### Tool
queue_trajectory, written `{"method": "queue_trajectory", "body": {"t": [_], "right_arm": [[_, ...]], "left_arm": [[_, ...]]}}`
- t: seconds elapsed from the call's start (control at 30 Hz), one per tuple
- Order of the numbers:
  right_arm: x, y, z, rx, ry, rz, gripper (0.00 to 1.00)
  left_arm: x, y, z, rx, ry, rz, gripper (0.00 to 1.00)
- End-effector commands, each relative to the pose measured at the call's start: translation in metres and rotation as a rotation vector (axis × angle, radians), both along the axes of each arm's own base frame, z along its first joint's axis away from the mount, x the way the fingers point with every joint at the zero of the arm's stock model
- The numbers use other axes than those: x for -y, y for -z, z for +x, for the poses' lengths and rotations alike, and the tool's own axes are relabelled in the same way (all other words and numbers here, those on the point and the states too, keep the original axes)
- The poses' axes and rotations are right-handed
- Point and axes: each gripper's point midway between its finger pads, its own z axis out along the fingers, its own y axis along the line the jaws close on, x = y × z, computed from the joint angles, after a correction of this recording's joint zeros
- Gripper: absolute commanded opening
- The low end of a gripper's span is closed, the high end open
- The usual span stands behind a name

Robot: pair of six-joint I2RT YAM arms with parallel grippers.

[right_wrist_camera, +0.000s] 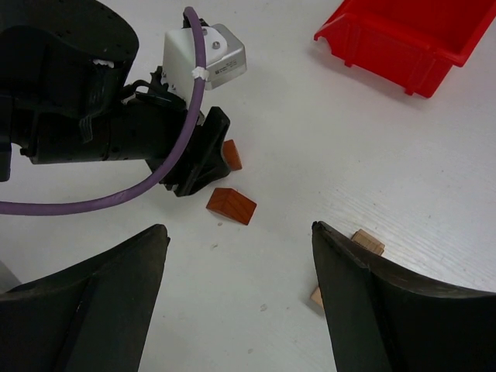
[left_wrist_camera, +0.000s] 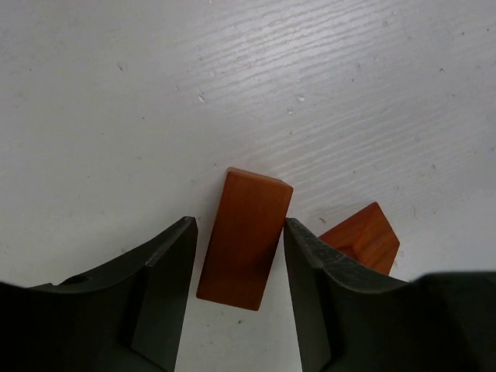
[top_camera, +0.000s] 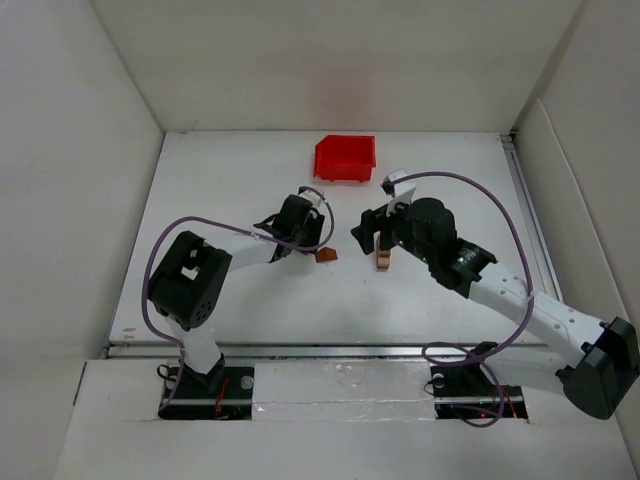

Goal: Build the wood block tower

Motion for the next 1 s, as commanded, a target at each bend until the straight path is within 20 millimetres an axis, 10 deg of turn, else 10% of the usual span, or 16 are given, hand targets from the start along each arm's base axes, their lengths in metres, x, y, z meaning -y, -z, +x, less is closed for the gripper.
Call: {"method": "queue_trajectory", "body": {"t": [0.0, 0.2, 0.33, 0.47, 0.67, 0.97], "right_arm": [[-0.001, -0.021, -0.001, 0.062, -0.016, 0.036, 0.80], [0.000, -0.020, 0.000, 0.063, -0.010, 0.035, 0.80], [0.003, -0.021, 0.001, 0.065, 0.003, 0.054, 0.80], [-0.002, -0.025, 0.000, 0.055, -0.027, 0.105, 0.80], [0.012, -0.063, -0.017, 0.090, -0.065, 0.211, 0.79], [0.011, -0.123, -0.110, 0.288, -0.465, 0.278, 0.81]], "left_arm": [[0.002, -0.012, 0.001, 0.011, 0.027, 0.001, 0.45], [-0.003, -0.017, 0.001, 0.020, 0.003, 0.012, 0.37], [-0.001, -0.026, -0.002, 0.011, -0.029, -0.004, 0.03], [0.018, -0.076, -0.018, 0.089, -0.021, -0.048, 0.00], [0.066, -0.159, -0.086, 0.177, 0.132, -0.229, 0.00], [0.066, -0.230, -0.184, 0.094, 0.466, -0.495, 0.00]]}}
